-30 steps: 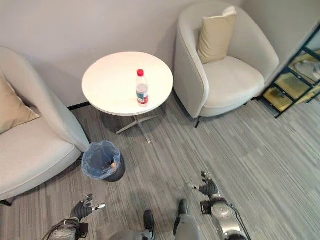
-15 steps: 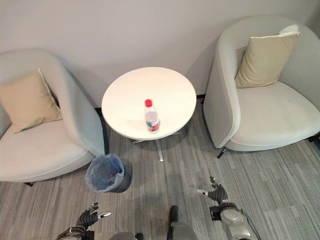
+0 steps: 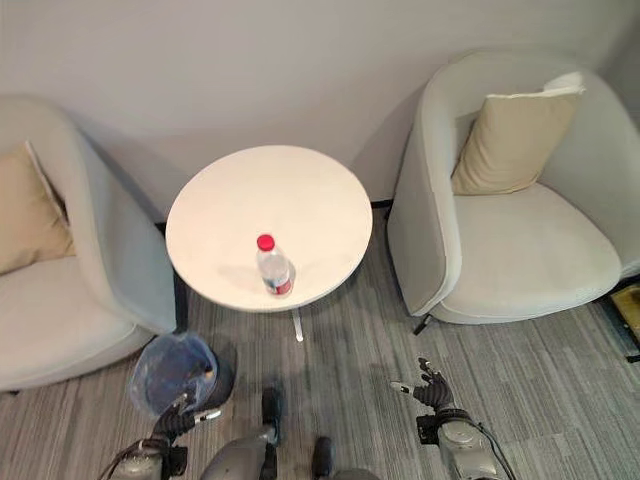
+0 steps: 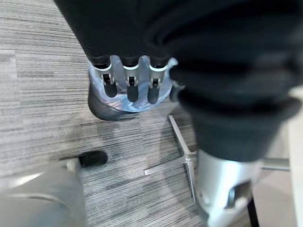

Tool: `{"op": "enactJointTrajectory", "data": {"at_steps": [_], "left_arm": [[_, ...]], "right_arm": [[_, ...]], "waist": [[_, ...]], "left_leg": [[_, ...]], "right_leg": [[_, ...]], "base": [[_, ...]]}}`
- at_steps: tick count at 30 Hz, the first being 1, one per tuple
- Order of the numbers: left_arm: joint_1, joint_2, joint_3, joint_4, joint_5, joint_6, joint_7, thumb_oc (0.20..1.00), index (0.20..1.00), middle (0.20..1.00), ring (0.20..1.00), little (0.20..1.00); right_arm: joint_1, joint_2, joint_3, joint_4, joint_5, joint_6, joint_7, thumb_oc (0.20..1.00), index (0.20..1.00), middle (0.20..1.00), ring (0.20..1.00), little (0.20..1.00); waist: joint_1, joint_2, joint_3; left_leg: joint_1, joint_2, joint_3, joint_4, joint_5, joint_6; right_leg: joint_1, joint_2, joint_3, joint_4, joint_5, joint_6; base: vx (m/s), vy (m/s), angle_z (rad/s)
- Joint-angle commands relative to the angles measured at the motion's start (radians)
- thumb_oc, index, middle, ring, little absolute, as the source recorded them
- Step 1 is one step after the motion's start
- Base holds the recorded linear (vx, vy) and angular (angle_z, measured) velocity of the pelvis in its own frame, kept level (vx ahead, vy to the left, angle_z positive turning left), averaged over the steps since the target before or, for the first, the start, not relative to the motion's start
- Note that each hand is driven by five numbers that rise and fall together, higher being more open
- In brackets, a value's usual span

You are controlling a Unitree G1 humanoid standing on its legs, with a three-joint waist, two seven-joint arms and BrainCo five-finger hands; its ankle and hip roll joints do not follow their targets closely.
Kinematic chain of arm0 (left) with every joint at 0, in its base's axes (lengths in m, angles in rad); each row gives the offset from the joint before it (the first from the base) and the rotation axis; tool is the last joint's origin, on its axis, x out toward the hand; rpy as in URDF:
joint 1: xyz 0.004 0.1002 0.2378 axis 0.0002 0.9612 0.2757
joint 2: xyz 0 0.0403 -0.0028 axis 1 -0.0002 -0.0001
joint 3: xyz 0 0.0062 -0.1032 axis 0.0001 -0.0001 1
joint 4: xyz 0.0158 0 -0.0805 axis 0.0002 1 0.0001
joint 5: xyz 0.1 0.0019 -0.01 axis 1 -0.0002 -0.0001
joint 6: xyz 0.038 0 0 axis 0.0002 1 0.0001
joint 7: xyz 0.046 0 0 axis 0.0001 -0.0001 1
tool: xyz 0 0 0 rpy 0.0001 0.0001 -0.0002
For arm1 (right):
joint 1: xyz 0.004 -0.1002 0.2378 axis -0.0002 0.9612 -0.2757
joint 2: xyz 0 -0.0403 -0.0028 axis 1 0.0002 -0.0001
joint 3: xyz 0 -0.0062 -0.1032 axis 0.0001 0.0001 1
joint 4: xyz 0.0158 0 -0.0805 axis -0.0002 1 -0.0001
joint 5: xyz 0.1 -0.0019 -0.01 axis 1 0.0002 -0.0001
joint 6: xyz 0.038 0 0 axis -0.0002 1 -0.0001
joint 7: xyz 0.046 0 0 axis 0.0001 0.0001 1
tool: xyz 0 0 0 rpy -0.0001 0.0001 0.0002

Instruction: Gather garbage on tea table into small bin, then transfer packed bag to large trash can.

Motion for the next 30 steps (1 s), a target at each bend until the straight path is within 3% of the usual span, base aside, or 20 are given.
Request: {"op": "enactJointTrajectory", "data": {"at_steps": [1,4,7,10,15,16,20,24,30], "left_arm": [[-0.02,0.074,0.021,-0.041,0.016,-0.023,0.01,1.0,1.0,1.0,1.0,1.0],[-0.02,0.085,0.036,-0.05,0.009,-0.025,0.018,1.0,1.0,1.0,1.0,1.0],[-0.021,0.083,0.038,-0.046,0.009,-0.028,0.02,1.0,1.0,1.0,1.0,1.0],[-0.014,0.079,0.036,-0.038,0.006,-0.03,0.02,1.0,1.0,1.0,1.0,1.0],[0.003,0.071,0.052,-0.042,0.028,-0.035,0.014,1.0,1.0,1.0,1.0,1.0],[0.019,0.067,0.054,-0.042,0.037,-0.035,0.004,1.0,1.0,1.0,1.0,1.0],[0.029,0.053,0.052,0.002,0.059,-0.03,-0.008,1.0,1.0,1.0,1.0,1.0],[0.047,0.037,0.024,0.015,0.055,-0.028,-0.009,1.0,1.0,1.0,1.0,1.0],[0.055,0.04,-0.001,0.013,0.05,-0.025,-0.008,1.0,1.0,1.0,1.0,1.0]], "right_arm": [[-0.004,0.009,0.014,-0.077,-0.032,-0.017,0.004,1.0,1.0,1.0,1.0,1.0],[-0.012,0.009,0.013,-0.099,-0.042,-0.019,0.004,1.0,1.0,1.0,1.0,1.0],[-0.019,0.006,0.016,-0.11,-0.048,-0.021,0.005,1.0,1.0,1.0,1.0,1.0],[-0.022,-0.013,0.026,-0.165,-0.08,-0.022,0.006,1.0,1.0,1.0,1.0,1.0],[-0.003,-0.06,0.039,-0.302,-0.16,-0.036,0.022,1.0,1.0,1.0,1.0,1.0],[-0.001,-0.122,0.066,-0.391,-0.236,-0.039,0.052,1.0,1.0,1.0,1.0,1.0],[-0.029,-0.185,0.121,-0.527,-0.275,-0.06,0.106,1.0,1.0,1.0,1.0,1.0],[-0.151,-0.147,0.208,-0.502,-0.29,-0.063,0.087,1.0,1.0,1.0,1.0,1.0],[-0.22,-0.113,0.242,-0.446,-0.272,-0.048,0.058,1.0,1.0,1.0,1.0,1.0]], "waist": [[0.046,-0.038,-0.024],[0.045,-0.027,-0.021],[0.037,-0.019,-0.02],[0.021,-0.012,-0.012],[0.017,-0.017,-0.014],[0.022,-0.017,-0.031],[0.032,-0.008,-0.046],[0.059,0.015,-0.058],[0.096,0.02,-0.055]], "left_leg": [[0.012,-0.011,0.039,0.092,-0.138,-0.002],[0.04,-0.015,0.036,0.089,-0.158,0.015],[0.067,-0.019,0.029,0.072,-0.162,0.02],[0.106,-0.027,0.006,0.051,-0.158,0.015],[0.131,-0.024,0.001,0.04,-0.157,0.007],[0.142,-0.015,-0.008,0.022,-0.147,-0.009],[0.171,-0.002,-0.033,-0.014,-0.126,-0.029],[0.196,-0.002,-0.076,-0.047,-0.108,-0.038],[0.183,-0.011,-0.125,-0.063,-0.095,-0.038]], "right_leg": [[-0.067,-0.166,0.05,0.183,-0.117,0.146],[-0.129,-0.173,0.064,0.288,-0.105,0.167],[-0.164,-0.17,0.071,0.289,-0.093,0.161],[-0.206,-0.156,0.083,0.23,-0.069,0.151],[-0.166,-0.154,0.092,0.175,-0.062,0.147],[-0.128,-0.146,0.08,0.127,-0.06,0.135],[-0.073,-0.127,0.053,0.076,-0.073,0.118],[-0.026,-0.113,0.013,0.044,-0.092,0.107],[-0.028,-0.114,-0.025,0.044,-0.103,0.106]], "base": [[0.13,0.117,-0.46],[0.1,0.082,-0.14],[0.07,0.015,0.09],[0.11,-0.051,0.17],[0.07,-0.109,0.18],[0.1,-0.168,0.06],[0.1,-0.158,0.22],[0.14,-0.063,0.36],[0.04,-0.001,0.34]]}}
